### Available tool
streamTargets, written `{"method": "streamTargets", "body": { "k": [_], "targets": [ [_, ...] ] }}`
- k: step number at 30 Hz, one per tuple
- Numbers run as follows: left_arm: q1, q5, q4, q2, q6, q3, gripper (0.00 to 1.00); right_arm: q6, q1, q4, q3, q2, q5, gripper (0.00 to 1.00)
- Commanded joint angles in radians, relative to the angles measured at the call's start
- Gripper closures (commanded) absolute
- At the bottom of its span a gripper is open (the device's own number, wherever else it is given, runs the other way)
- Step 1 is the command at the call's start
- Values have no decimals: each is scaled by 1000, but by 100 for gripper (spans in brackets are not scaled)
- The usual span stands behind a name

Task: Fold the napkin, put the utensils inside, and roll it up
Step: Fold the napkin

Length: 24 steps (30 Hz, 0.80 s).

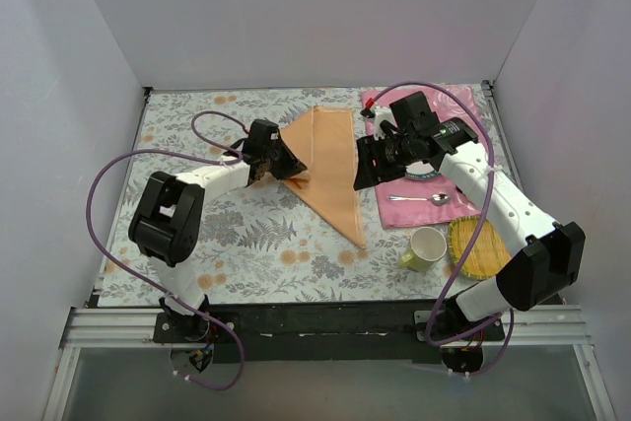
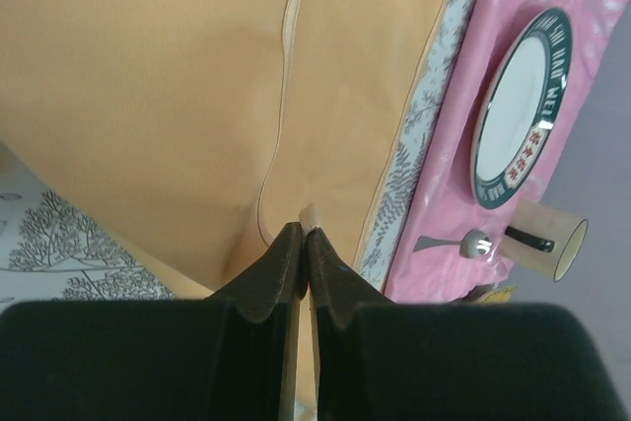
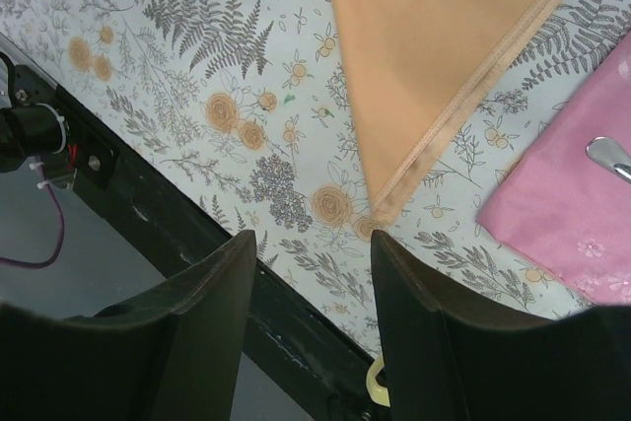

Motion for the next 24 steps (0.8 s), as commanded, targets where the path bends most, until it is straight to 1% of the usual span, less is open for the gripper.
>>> {"method": "streamTargets", "body": {
  "k": [1,5,8,11,19,21,23,24],
  "targets": [
    [76,-36,18,-6,18,81,98,3,-7,19,-13,-41,-15,42],
    [191,-31,56,7,11,131,98,1,-12,12,-13,-47,-10,42],
    [252,-31,70,34,24,165,98,0,-12,3,-2,-43,-9,42],
    [311,-2,79,92,44,231,98,0,-15,-4,12,-38,-7,42],
    [413,-10,63,235,105,444,98,0,-20,-32,29,-35,8,42],
    [434,-20,58,264,108,470,98,1,-21,-40,29,-37,11,42],
    [484,-25,67,286,108,493,98,3,-20,-49,29,-41,19,42],
    [492,-25,70,295,110,501,98,3,-23,-52,29,-44,19,42]
  ]
}}
